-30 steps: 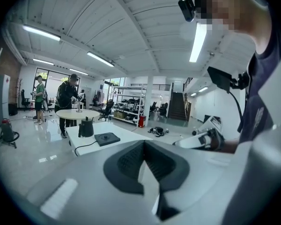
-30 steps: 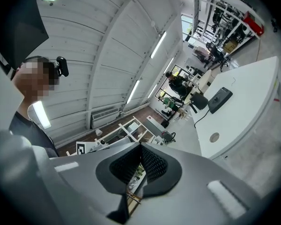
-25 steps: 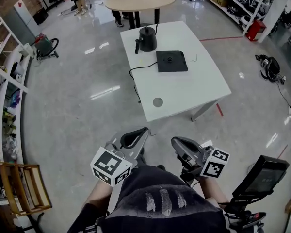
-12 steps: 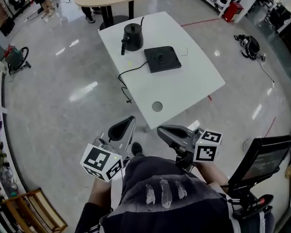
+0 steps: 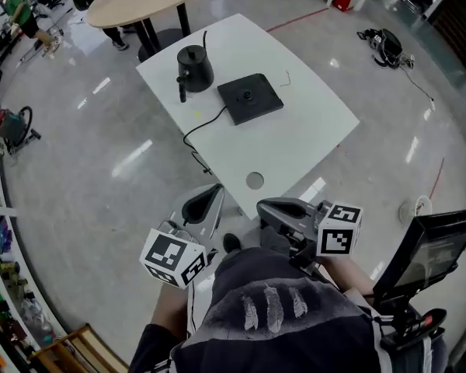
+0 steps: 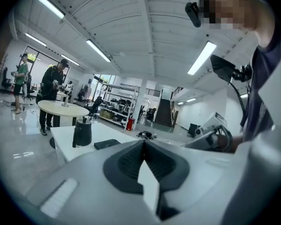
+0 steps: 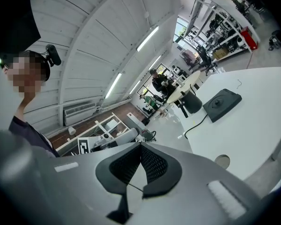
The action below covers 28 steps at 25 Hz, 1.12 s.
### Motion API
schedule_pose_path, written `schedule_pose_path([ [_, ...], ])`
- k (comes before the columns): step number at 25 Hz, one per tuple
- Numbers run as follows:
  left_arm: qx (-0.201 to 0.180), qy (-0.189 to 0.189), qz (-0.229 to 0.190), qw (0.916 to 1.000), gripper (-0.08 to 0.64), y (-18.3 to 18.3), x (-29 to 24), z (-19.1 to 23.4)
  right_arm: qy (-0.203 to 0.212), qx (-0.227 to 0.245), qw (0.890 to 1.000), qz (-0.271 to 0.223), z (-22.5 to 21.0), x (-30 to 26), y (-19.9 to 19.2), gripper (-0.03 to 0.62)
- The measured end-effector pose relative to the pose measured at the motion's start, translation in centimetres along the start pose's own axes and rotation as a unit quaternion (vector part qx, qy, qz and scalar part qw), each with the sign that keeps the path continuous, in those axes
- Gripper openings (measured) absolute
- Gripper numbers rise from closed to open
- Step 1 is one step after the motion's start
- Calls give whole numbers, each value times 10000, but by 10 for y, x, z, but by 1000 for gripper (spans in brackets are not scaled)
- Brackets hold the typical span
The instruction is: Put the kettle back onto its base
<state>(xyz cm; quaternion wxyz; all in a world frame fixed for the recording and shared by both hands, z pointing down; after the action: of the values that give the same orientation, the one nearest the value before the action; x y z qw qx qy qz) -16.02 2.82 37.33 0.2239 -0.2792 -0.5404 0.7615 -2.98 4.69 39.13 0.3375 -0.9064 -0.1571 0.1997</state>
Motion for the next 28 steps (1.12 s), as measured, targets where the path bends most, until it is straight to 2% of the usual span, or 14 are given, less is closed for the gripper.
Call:
schedule_pose_path([
  [3, 23, 171, 91, 9998, 2, 8, -22, 10, 80, -138, 9999, 4, -16, 2, 18, -2],
  [6, -2, 612, 256, 9978, 2, 9, -48, 21, 324, -320, 9990, -8, -39, 5, 42, -2],
  [10, -115, 1274, 468, 9907, 2, 3, -86, 40, 698, -399, 9968, -23, -78, 18, 68, -2],
  [15, -155, 2246, 482, 9731, 2, 11, -123, 95, 874, -389, 9954, 73, -126, 34, 94, -2],
  [19, -316, 2832, 620, 9565, 2, 20, -130, 151, 1030, -301, 9940, 228, -137, 30, 111, -2],
  [23, -508, 3068, 892, 9462, 2, 20, -129, 200, 963, -319, 9946, 219, -140, 19, 117, -2],
  [28, -515, 2976, 1203, 9457, 2, 2, -146, 261, 607, -309, 9974, 237, -153, -2, 119, -2],
])
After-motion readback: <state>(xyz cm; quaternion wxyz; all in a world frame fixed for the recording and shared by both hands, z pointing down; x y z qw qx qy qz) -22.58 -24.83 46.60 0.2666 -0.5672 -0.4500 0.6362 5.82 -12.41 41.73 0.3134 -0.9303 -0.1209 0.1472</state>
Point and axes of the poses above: the fingertips, and each gripper's own axes: x backward along the fingers, z to its left, y out of its top, the point moved 4 cm from there along x, backward along the fingers, and after that the axes turned 8 degrees about -y, right-handed, at the moved point
